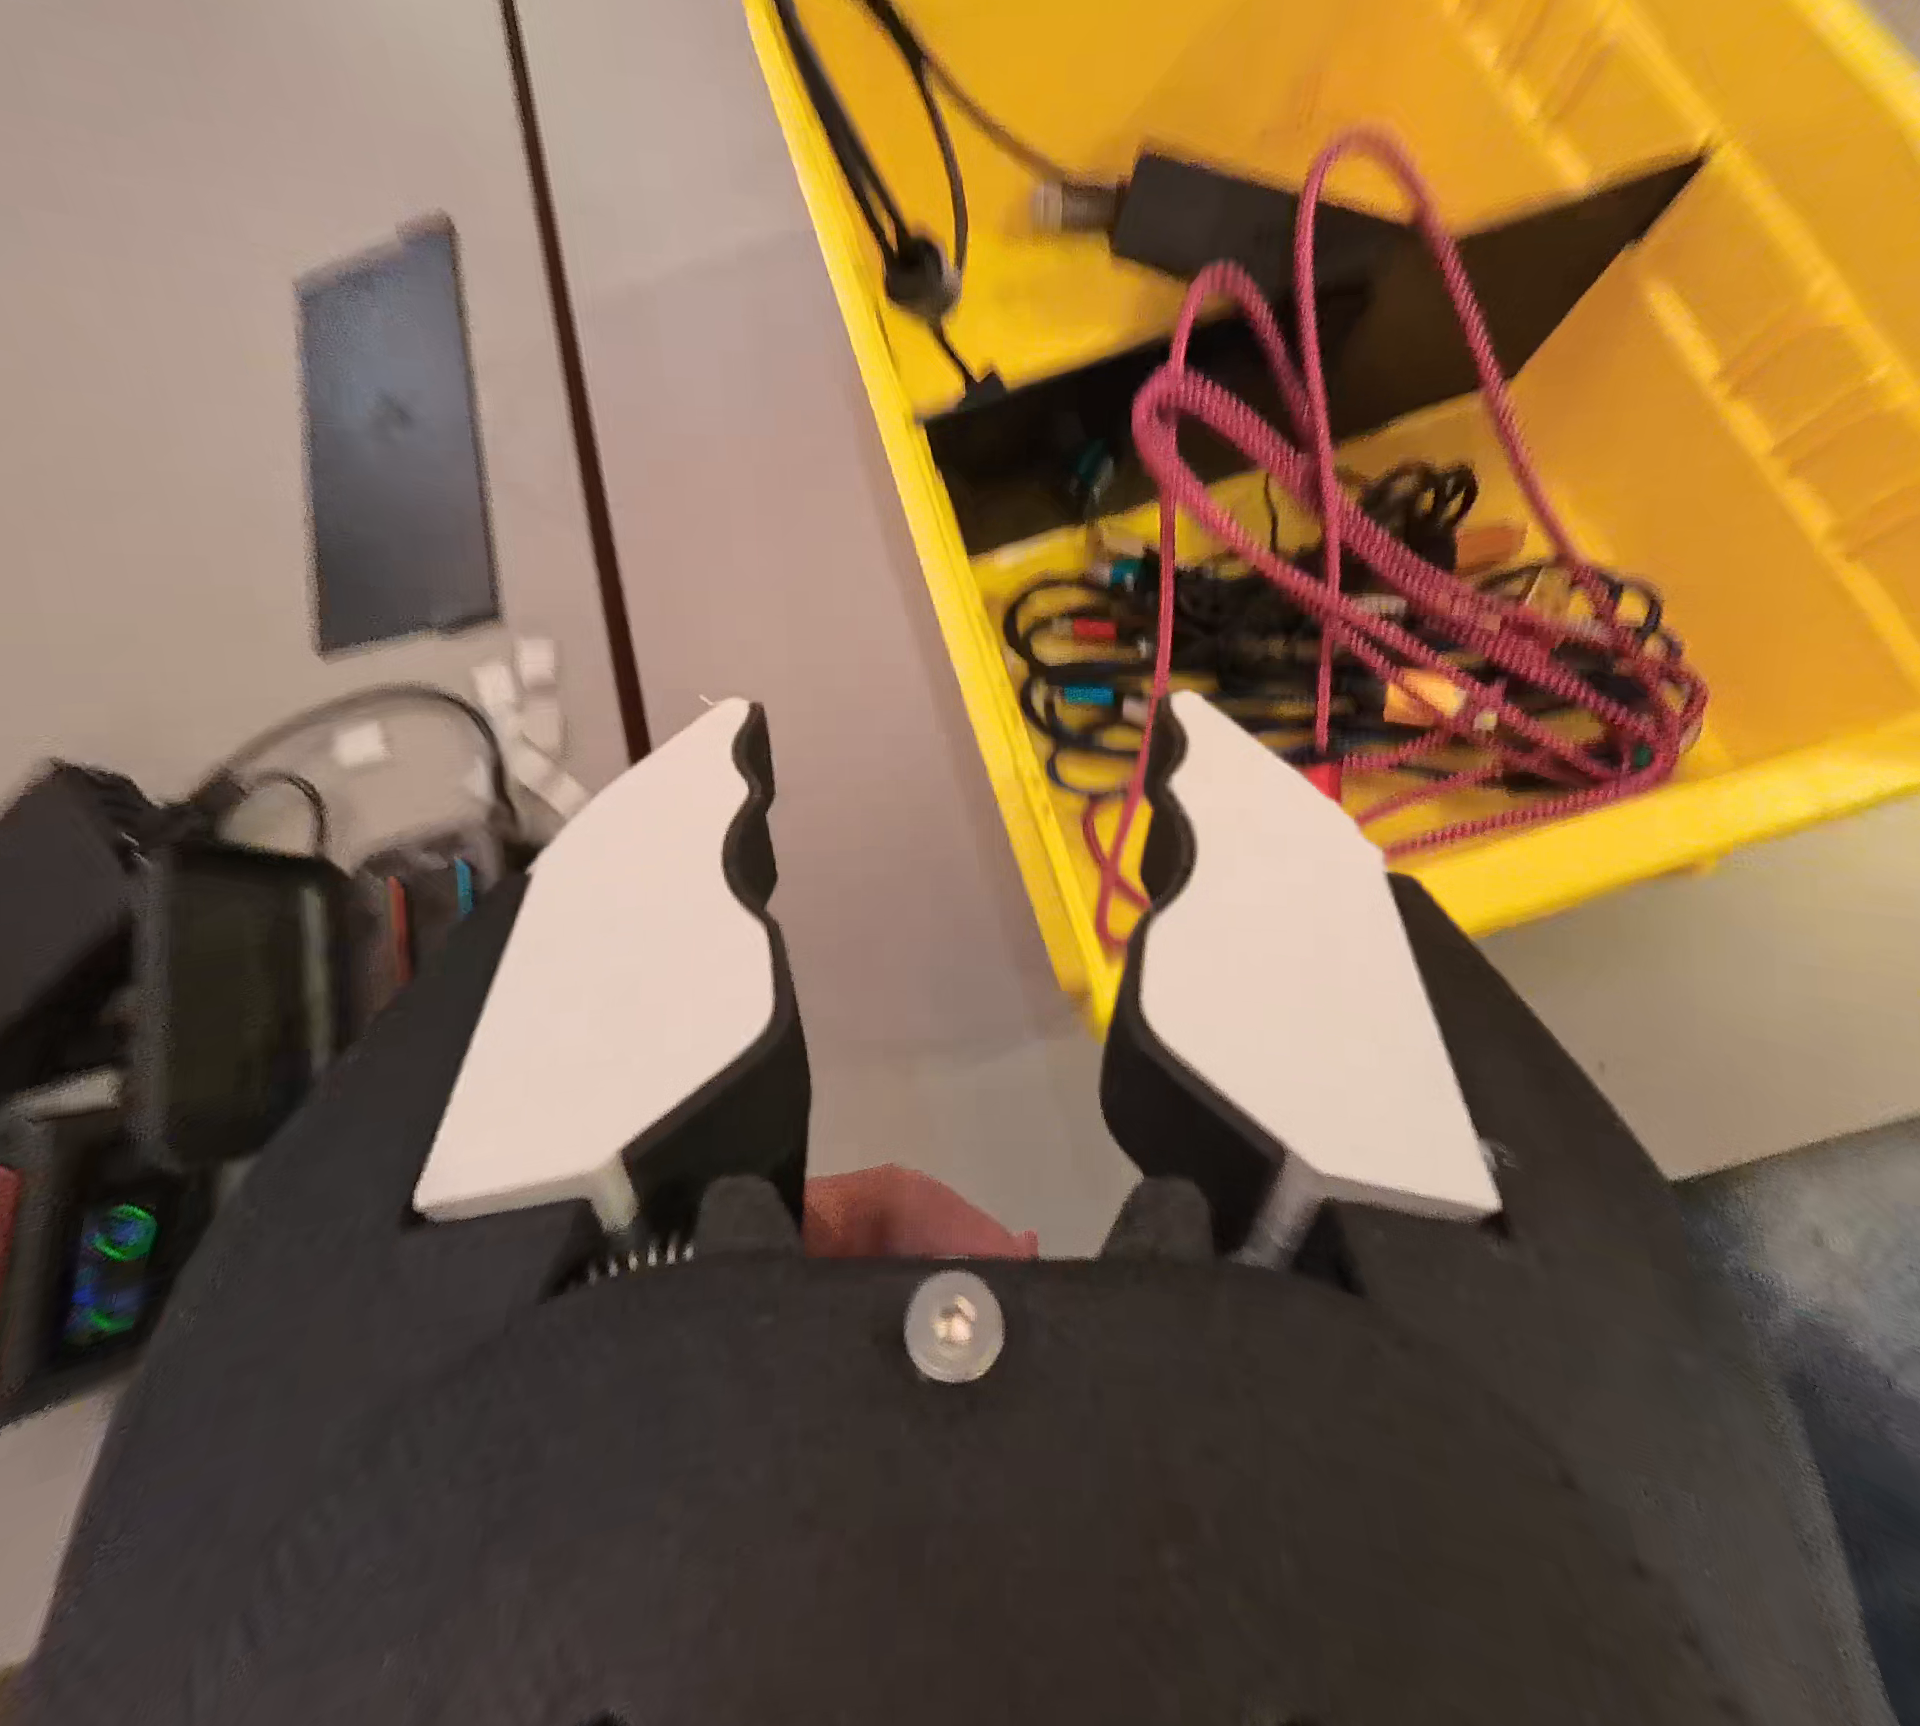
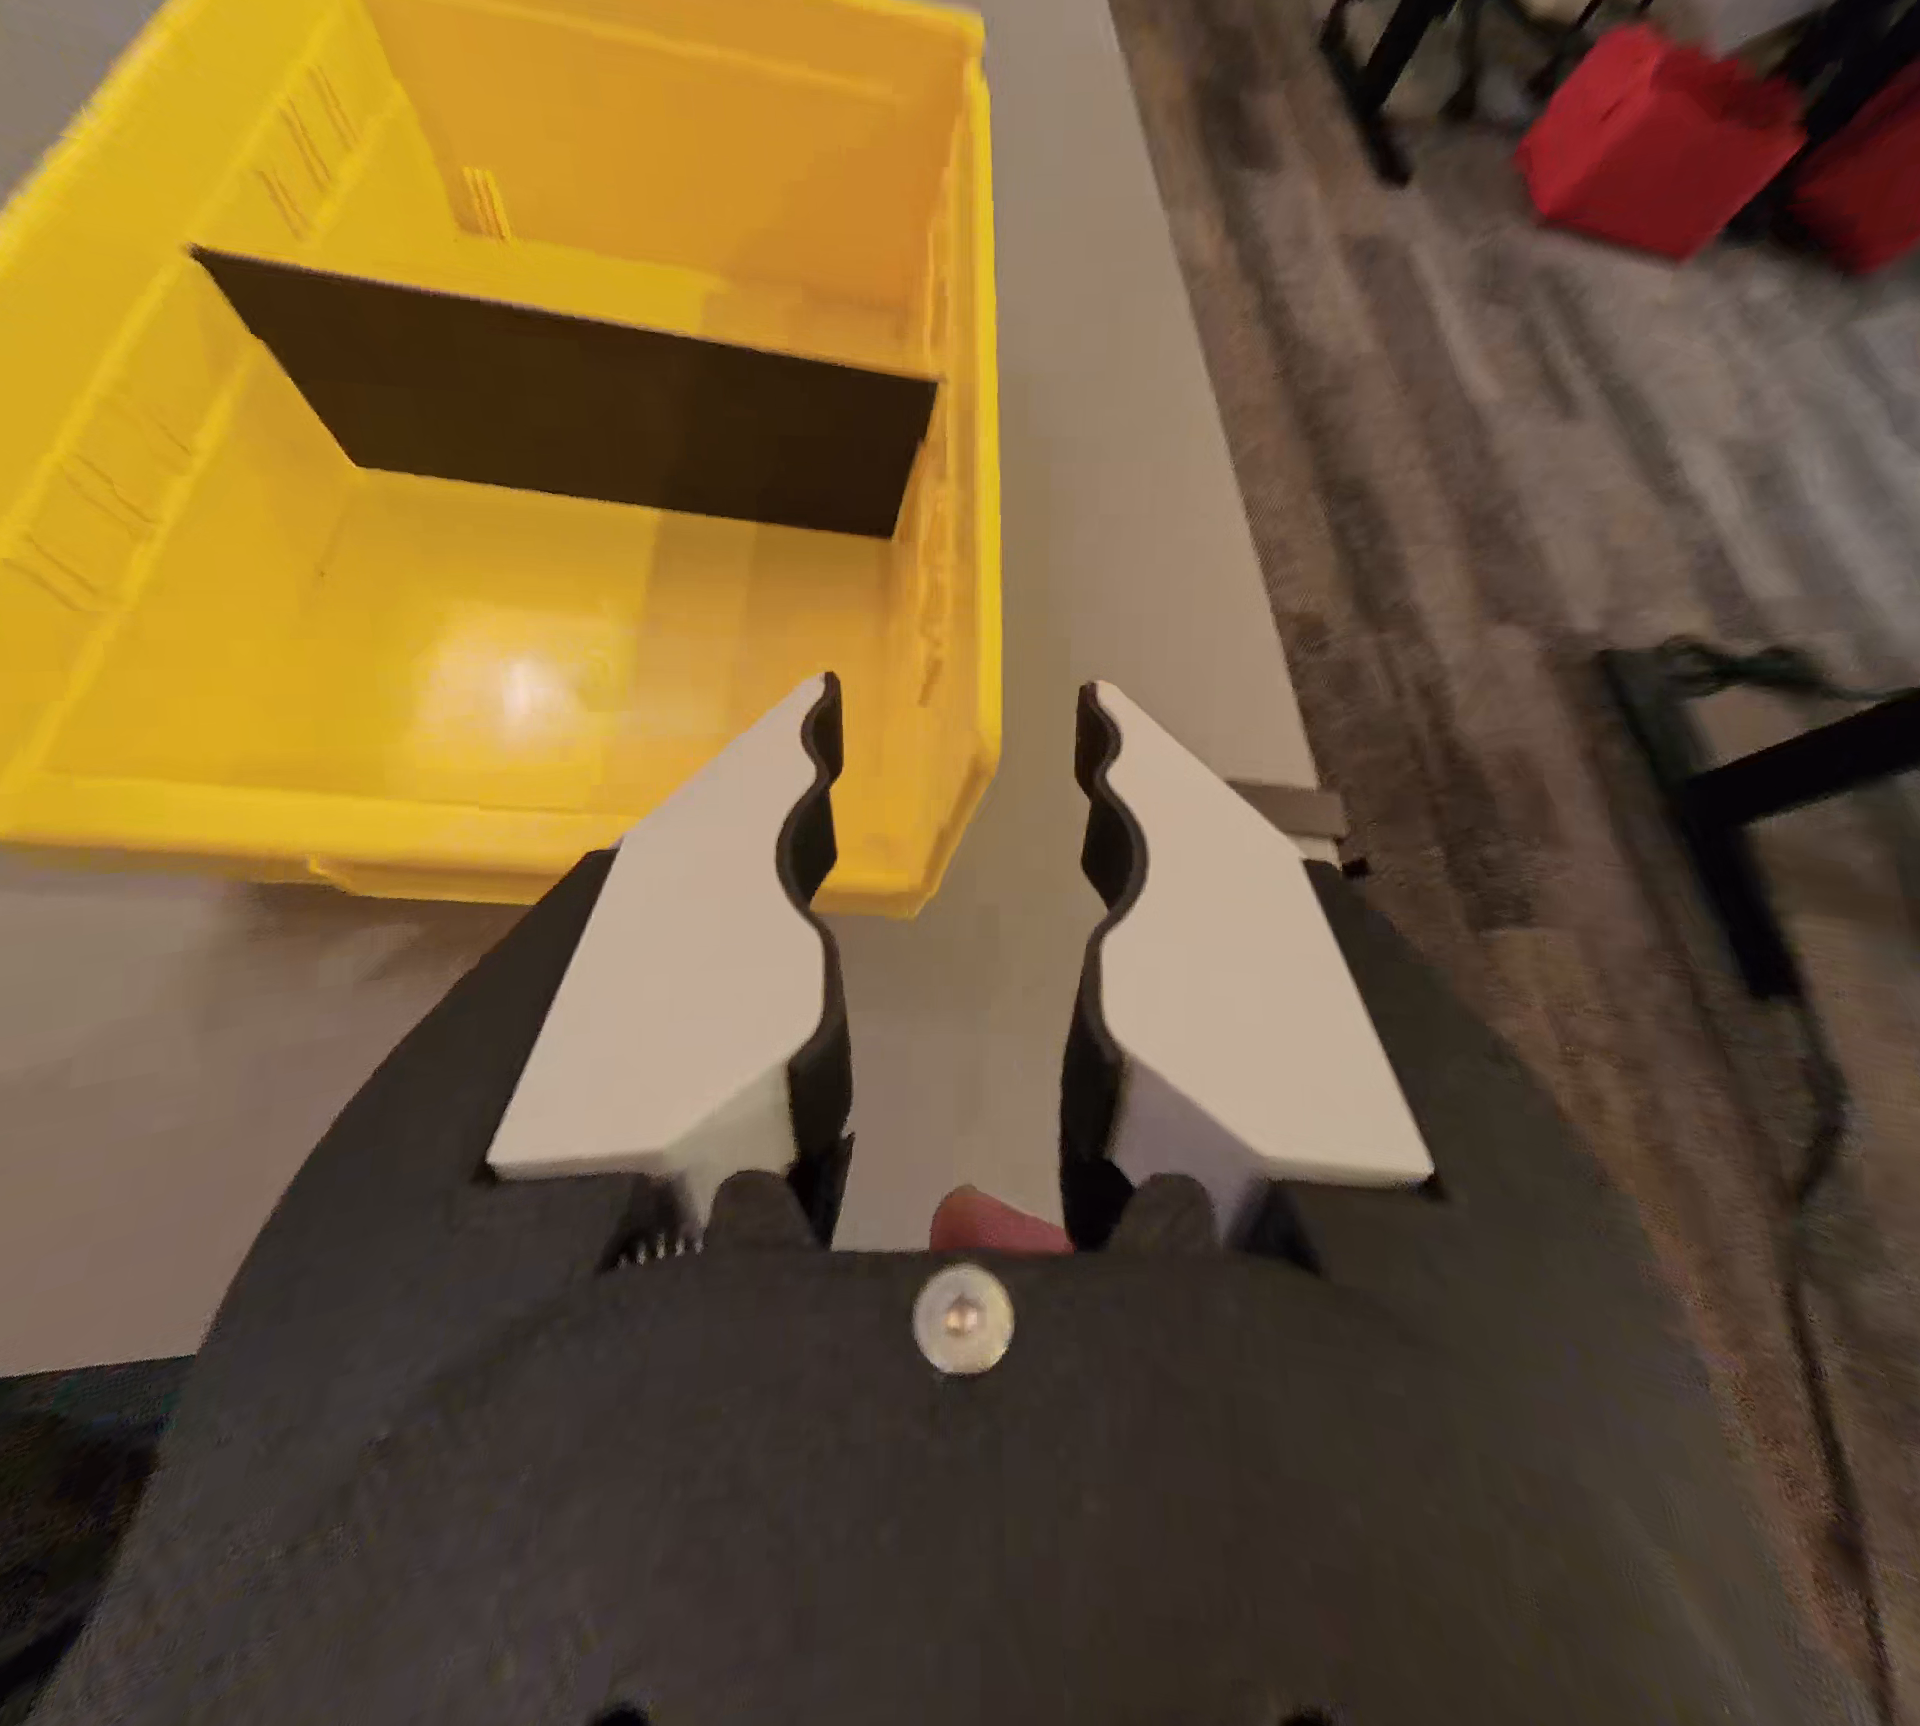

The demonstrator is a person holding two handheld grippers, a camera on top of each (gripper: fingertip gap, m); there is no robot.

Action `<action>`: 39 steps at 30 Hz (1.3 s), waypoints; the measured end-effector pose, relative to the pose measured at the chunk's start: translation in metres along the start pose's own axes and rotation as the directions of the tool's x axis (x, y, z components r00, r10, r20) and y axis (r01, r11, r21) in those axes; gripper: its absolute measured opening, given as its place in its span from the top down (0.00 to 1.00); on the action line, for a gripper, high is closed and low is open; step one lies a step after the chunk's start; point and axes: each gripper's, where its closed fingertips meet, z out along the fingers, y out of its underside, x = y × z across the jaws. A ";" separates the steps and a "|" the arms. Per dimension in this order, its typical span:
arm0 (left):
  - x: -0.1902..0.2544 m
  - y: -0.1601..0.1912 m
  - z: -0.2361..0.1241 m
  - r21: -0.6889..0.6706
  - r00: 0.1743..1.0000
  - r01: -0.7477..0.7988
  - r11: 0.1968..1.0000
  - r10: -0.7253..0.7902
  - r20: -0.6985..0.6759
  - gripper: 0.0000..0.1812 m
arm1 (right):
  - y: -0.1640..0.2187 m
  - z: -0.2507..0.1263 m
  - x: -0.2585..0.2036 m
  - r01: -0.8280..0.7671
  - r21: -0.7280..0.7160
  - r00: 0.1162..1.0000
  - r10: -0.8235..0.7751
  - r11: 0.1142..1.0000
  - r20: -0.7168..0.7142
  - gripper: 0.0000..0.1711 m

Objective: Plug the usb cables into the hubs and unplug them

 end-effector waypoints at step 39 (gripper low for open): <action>0.004 -0.256 -0.006 0.250 0.910 -0.356 0.900 0.273 0.313 0.98 | -0.099 -0.065 -0.341 0.353 0.422 0.694 -0.537 0.835 0.480 0.88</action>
